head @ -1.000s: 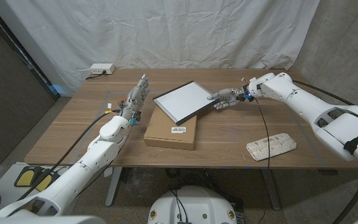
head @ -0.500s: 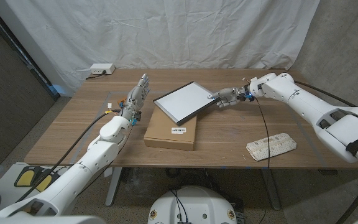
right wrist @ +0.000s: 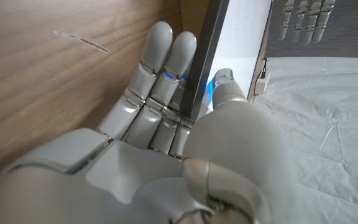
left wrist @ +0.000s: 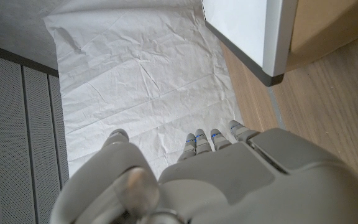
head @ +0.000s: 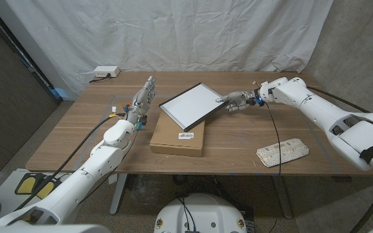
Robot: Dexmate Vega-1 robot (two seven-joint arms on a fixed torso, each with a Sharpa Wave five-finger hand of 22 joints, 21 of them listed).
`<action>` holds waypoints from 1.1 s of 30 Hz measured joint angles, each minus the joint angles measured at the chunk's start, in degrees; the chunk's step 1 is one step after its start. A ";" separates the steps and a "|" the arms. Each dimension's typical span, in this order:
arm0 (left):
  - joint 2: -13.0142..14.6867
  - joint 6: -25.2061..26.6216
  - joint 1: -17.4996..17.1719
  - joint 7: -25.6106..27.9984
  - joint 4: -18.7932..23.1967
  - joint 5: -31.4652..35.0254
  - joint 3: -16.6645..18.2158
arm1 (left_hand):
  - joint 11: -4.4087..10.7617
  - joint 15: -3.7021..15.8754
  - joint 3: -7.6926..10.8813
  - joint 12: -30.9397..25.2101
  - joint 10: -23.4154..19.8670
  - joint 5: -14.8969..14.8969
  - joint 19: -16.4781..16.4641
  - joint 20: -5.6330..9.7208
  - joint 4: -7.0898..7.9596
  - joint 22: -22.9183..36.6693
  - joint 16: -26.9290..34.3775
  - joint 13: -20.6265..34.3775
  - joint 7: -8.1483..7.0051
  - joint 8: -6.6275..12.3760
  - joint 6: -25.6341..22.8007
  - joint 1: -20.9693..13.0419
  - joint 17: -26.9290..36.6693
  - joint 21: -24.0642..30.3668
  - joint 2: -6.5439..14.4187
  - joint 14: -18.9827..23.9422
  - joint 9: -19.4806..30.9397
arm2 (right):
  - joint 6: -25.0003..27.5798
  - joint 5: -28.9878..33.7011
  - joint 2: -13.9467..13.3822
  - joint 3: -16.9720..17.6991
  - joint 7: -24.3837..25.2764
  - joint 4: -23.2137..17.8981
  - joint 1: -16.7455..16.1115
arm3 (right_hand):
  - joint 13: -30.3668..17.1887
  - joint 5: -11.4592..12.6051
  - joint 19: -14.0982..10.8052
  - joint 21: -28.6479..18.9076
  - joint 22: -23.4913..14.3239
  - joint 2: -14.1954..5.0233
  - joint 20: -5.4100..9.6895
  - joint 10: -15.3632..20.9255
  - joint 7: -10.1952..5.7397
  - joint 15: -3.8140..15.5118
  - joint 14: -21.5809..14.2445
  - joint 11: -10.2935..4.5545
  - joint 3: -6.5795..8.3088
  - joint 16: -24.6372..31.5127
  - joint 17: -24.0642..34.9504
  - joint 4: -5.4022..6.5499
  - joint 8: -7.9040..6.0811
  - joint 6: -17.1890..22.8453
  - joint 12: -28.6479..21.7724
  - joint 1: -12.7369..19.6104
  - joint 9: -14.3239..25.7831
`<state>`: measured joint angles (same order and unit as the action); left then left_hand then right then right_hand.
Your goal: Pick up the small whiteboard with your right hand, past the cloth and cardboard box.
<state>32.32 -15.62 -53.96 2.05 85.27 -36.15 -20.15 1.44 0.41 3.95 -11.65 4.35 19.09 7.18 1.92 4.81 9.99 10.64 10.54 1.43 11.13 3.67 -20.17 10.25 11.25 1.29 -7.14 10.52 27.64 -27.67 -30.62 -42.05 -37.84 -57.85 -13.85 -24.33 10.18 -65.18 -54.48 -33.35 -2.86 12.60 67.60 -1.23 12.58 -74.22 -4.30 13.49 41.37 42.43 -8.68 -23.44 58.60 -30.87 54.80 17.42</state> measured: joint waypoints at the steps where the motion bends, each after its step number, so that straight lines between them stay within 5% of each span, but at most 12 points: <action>1: 0.00 0.13 0.00 0.03 0.00 0.05 0.00 | 0.00 0.00 0.00 0.00 0.00 0.00 0.00 0.00 0.00 0.00 0.00 0.00 0.00 0.00 0.00 0.00 0.00 0.00 0.00 0.00 0.00 | 0.00 0.00 0.02 0.04 0.00 0.07 -0.05 | 0.00 0.00 0.02 -0.03 0.12 -0.19 -0.02 0.00 0.00 0.00 0.00 0.00 0.53 0.01 0.44 -0.53 0.15 0.00 0.00 -0.19 0.42; 33: 0.31 2.01 1.40 0.51 0.96 0.78 -0.64 | 0.00 0.00 -0.48 0.00 0.00 0.00 -0.20 -0.20 -0.17 0.00 0.00 0.00 0.00 0.00 0.00 0.00 0.00 0.00 0.00 0.00 0.00 | -1.17 -3.08 0.28 2.12 0.01 1.07 -1.27 | -0.01 -0.31 1.42 -3.90 -0.66 -0.46 -0.54 0.07 -0.02 0.21 0.23 -0.07 1.51 0.88 5.67 -1.51 2.39 1.43 -0.98 -0.46 9.72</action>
<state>32.63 -13.60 -52.55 2.56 86.23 -35.37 -20.78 1.44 0.42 3.47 -11.65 4.35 19.09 6.97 1.72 4.64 9.99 10.64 10.54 1.43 11.13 3.67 -20.17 10.25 11.25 1.29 -7.14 10.52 26.47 -30.75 -30.33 -39.92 -37.83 -56.78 -15.12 -24.34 9.87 -63.75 -58.38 -34.02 -3.32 12.06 67.67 -1.25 12.78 -73.99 -4.37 15.00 42.26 48.10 -10.19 -21.05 60.03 -31.85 54.34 27.13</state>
